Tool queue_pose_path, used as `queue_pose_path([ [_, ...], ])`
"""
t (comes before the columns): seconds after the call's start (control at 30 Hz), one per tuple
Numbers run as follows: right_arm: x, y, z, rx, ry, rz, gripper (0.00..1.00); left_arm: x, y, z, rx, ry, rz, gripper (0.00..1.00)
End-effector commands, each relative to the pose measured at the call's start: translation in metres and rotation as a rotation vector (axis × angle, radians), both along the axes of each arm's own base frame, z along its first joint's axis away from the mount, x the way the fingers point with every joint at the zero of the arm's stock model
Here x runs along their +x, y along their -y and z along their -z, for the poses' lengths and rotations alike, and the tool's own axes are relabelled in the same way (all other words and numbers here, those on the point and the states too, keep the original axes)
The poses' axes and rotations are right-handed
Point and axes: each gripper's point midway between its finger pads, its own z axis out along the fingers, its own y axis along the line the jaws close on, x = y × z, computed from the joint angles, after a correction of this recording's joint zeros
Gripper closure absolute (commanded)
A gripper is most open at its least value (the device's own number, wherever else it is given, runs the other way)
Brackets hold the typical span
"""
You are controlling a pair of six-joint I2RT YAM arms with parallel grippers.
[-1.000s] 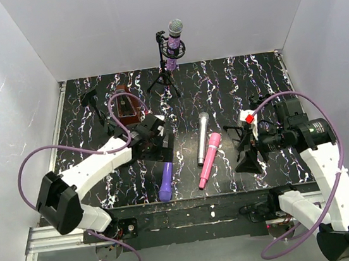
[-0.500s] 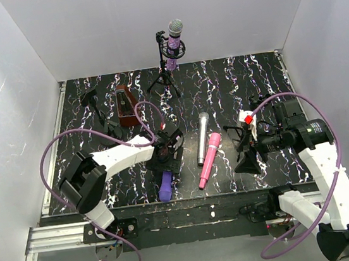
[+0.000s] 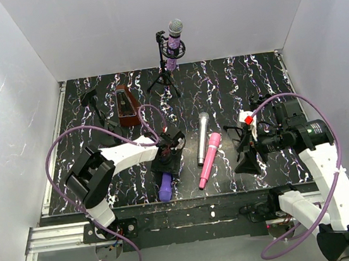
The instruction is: Attach the microphones to the stand
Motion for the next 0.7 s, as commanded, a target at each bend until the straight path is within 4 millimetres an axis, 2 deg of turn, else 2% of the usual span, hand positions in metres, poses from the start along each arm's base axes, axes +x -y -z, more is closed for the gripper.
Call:
queue_pose_path([
  [0.0, -0.001, -0.003, -0.004, 0.025, 0.023, -0.014, 0.08, -0.009, 0.0, 0.011, -0.013, -0.03, 0.003, 0.47],
  [0.1, -0.001, -0.003, -0.005, 0.025, 0.021, -0.013, 0.08, -0.012, -0.002, 0.015, -0.011, -0.037, 0.0, 0.53],
  [0.23, -0.002, -0.003, -0.005, 0.024, 0.023, -0.013, 0.07, -0.011, -0.001, 0.014, -0.016, -0.033, -0.001, 0.72],
  [0.43, -0.003, -0.003, -0.005, 0.026, 0.024, -0.014, 0.07, -0.004, 0.006, -0.005, -0.061, 0.017, 0.0, 0.98],
  [0.67, -0.003, -0.003, -0.006, 0.028, 0.023, -0.016, 0.07, 0.006, 0.024, -0.053, -0.202, 0.105, 0.004, 1.0],
])
